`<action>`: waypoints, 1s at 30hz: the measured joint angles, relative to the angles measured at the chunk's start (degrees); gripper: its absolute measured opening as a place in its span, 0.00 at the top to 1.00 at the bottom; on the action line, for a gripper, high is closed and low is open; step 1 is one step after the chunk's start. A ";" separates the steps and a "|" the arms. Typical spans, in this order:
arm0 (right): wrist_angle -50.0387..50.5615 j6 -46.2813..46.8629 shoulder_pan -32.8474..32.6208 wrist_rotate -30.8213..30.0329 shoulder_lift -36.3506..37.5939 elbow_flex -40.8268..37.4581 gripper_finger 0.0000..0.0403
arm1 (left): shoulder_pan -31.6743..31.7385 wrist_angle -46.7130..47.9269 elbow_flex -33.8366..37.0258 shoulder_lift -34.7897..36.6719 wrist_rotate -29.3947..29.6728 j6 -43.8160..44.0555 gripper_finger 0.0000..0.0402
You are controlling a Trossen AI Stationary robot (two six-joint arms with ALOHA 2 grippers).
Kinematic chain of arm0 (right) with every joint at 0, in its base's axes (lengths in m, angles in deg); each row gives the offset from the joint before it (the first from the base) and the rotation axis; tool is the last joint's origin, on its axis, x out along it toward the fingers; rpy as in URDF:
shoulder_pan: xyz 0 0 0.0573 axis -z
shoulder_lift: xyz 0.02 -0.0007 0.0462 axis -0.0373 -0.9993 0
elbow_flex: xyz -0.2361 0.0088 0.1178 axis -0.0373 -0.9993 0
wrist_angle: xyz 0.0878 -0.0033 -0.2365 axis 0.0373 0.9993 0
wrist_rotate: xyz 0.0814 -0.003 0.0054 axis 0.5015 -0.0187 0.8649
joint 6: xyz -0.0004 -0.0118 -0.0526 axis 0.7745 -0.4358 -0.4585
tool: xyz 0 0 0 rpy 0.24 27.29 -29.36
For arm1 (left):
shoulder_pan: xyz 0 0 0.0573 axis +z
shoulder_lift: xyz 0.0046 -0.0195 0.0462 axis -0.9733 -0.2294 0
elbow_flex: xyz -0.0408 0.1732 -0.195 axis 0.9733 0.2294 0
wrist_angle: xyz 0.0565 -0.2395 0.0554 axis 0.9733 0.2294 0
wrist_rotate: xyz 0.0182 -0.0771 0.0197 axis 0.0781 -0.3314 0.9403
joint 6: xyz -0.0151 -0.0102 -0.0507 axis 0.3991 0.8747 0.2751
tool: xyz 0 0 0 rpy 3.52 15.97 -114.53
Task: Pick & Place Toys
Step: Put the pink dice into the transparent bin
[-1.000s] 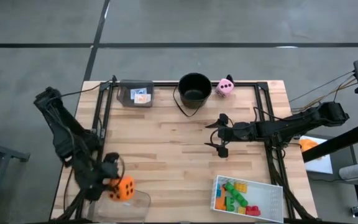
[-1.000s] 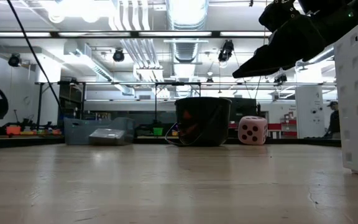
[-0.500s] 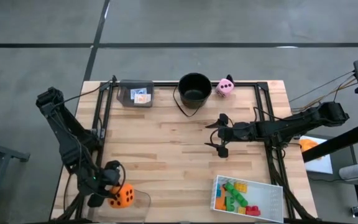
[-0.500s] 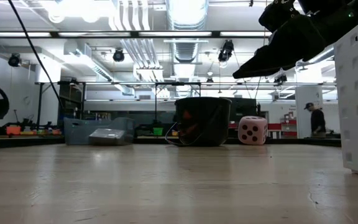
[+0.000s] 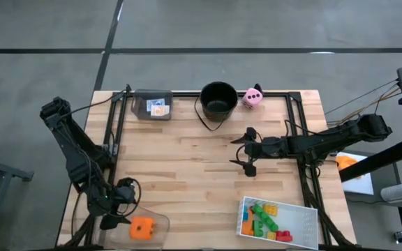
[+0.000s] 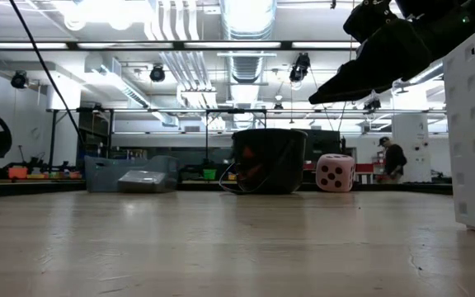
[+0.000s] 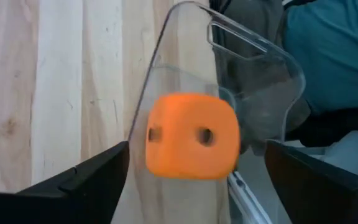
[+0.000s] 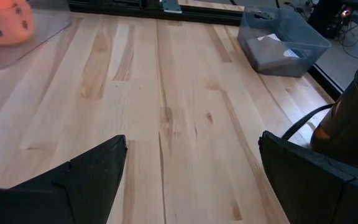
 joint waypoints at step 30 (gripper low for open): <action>-42.57 -5.84 0.32 5.06 -2.57 -9.35 0.10 | 33.62 -63.98 23.32 7.37 -7.08 -53.66 0.31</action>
